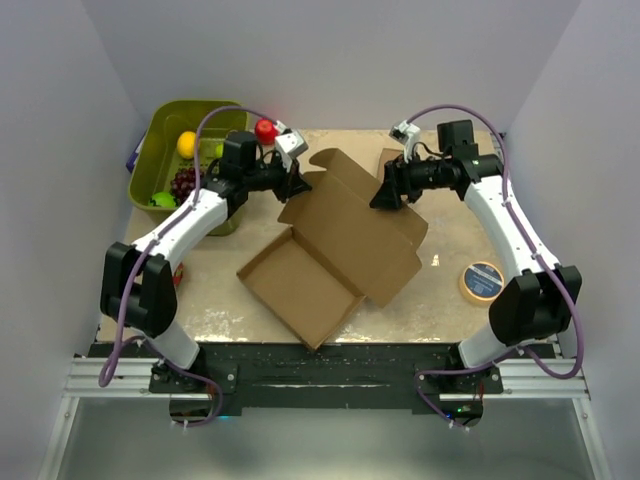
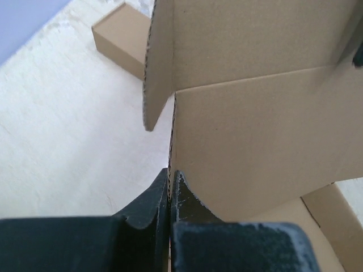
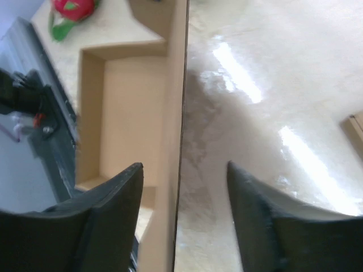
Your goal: Fold the paper box
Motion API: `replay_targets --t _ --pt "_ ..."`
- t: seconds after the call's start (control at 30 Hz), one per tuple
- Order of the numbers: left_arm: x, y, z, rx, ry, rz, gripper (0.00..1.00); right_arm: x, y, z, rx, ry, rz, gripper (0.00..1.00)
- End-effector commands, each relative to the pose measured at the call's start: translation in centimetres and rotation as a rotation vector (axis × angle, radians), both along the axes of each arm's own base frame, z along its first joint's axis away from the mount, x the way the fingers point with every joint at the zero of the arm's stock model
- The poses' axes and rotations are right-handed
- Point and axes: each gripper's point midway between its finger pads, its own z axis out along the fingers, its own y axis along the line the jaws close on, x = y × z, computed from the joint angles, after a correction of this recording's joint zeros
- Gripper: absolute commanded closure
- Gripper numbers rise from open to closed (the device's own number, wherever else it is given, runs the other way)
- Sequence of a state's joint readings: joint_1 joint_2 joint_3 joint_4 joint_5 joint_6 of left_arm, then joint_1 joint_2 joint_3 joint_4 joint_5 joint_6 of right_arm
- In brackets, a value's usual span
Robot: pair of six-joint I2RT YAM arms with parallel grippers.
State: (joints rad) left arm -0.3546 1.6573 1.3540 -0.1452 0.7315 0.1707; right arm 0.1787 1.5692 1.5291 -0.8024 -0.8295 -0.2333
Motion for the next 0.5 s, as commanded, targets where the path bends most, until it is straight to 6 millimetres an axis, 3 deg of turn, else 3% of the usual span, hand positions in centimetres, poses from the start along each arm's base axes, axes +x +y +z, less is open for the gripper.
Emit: replay_targets --t 0.0,0.03,0.07,0.1,0.13,0.17,0.27,0.3,0.37,0.43,0.47 --pt "-0.5 1.8 2.9 -0.047 -0.087 0.145 1.00 2.1 -1.7 2.8 -0.043 -0.139 -0.197 0.26" --pt "-0.2 2.4 2.9 -0.053 -0.118 0.191 1.00 2.1 -2.2 2.7 -0.037 -0.113 -0.280 0.24" --pt "0.5 3.6 3.1 -0.046 -0.134 0.283 1.00 3.3 -4.0 2.9 -0.076 -0.136 -0.415 0.22" --pt "0.4 4.4 4.3 -0.060 -0.164 0.333 1.00 3.4 -5.1 4.9 -0.048 -0.191 -0.501 0.21" --pt "0.4 5.1 4.0 -0.061 -0.167 0.377 1.00 3.4 -6.0 5.0 -0.023 -0.154 -0.600 0.18" --pt "0.4 5.6 4.3 -0.072 -0.168 0.414 1.00 4.0 -8.8 5.3 -0.037 -0.164 -0.739 0.17" --pt "0.7 7.5 4.8 -0.101 -0.172 0.553 1.00 2.8 -13.7 5.9 0.012 -0.132 -0.984 0.09" --pt "0.7 8.0 5.1 -0.107 -0.173 0.582 1.00 2.1 -15.9 4.1 -0.047 -0.095 -1.091 0.05" --pt "0.9 9.0 5.3 -0.103 -0.165 0.646 1.00 0.9 -18.4 2.4 -0.080 -0.040 -1.196 0.01" --pt "0.7 9.2 5.7 -0.109 -0.170 0.651 1.00 -1.0 -20.7 -2.4 -0.179 0.095 -1.302 0.01" --pt "0.5 8.9 5.8 -0.116 -0.166 0.638 1.00 -1.6 -20.9 -4.1 -0.198 0.142 -1.309 0.01"
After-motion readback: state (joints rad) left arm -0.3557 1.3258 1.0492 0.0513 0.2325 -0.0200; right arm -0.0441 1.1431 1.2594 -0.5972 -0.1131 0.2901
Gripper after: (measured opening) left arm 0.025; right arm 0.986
